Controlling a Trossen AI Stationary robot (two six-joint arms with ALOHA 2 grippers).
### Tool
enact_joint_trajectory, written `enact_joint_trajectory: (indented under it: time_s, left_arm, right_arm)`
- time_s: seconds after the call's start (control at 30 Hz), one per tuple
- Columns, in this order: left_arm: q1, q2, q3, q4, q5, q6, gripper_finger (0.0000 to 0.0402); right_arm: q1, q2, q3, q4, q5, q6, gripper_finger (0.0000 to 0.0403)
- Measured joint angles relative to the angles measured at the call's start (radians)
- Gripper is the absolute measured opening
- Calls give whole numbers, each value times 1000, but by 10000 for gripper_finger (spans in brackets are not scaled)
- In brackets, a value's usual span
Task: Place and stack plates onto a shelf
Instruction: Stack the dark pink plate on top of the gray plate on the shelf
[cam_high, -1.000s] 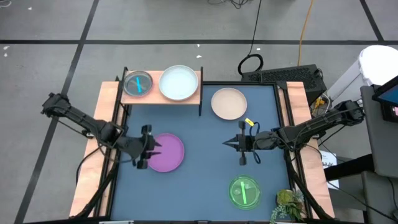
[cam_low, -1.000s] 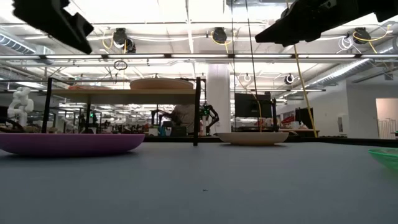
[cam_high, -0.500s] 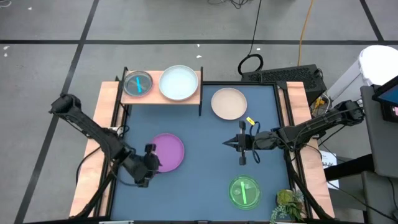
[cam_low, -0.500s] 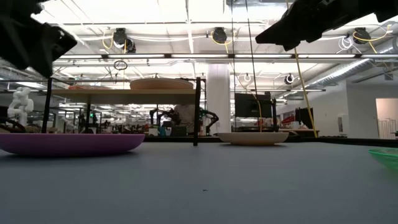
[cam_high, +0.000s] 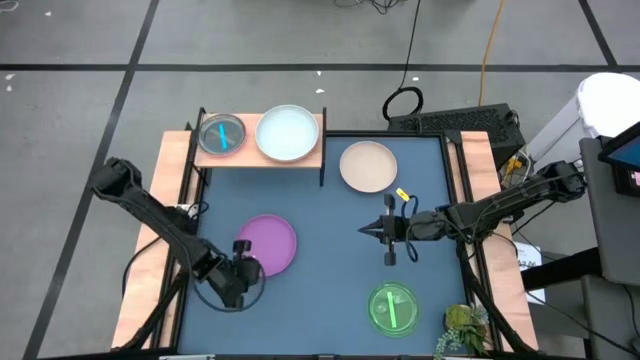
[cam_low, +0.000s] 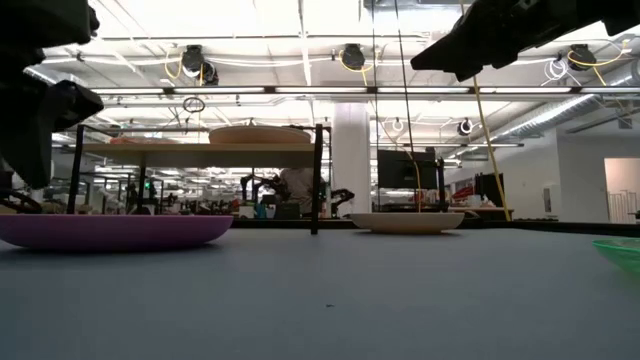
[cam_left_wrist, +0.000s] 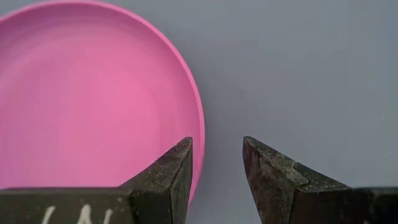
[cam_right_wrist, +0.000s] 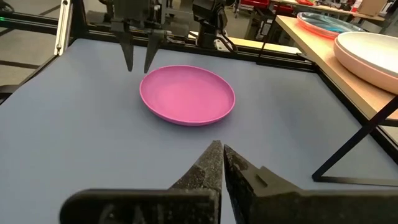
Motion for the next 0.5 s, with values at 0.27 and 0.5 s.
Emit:
enact_joint_trajectory:
  time_s: [0.27,0.5]
  left_arm:
    - [0,52,0,-3,-1,7,147]
    - [0,75,0,-4,-1,14,147]
  right_arm:
    - [0,0,0,0,0,-5,0]
    - [0,0,0,0,0,-5,0]
